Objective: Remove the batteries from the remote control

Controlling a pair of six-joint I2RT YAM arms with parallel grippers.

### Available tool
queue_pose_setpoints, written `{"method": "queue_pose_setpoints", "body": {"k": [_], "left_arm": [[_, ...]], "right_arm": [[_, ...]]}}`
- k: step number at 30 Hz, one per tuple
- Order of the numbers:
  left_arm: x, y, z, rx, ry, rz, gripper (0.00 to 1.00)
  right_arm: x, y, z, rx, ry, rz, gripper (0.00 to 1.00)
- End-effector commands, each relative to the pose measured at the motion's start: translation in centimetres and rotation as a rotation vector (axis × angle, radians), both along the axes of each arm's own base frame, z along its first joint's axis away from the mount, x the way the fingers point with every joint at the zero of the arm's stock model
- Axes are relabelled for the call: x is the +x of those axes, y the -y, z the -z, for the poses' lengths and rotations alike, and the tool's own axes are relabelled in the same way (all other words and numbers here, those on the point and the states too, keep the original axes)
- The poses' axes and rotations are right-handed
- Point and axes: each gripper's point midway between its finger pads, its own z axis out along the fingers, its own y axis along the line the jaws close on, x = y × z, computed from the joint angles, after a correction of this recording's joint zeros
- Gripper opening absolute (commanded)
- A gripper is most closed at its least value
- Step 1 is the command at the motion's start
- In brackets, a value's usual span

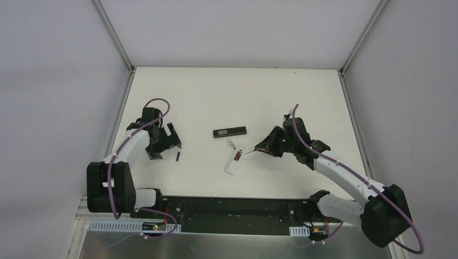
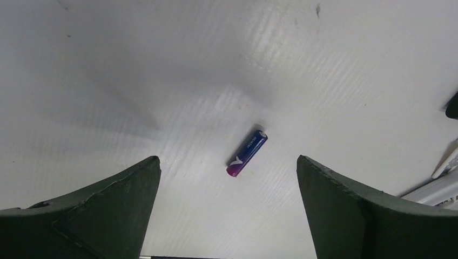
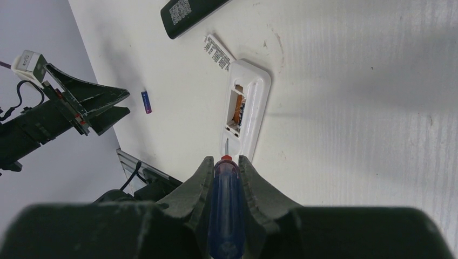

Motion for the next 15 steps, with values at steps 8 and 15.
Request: {"method": "queue_pose_setpoints", "body": {"k": [8, 15], "left_arm": [[0.9, 5.4, -1.5, -0.023, 0.031, 0.206, 0.92], [0.6, 6.2, -2.5, -0.024, 0.075, 0.278, 0.91]], "right_arm": [[-0.5, 0.4, 0.0, -0.011, -0.006, -0.009, 0.00], [-0.8, 0.6, 0.1, -0.023, -0.014, -0.015, 0.00]]}}
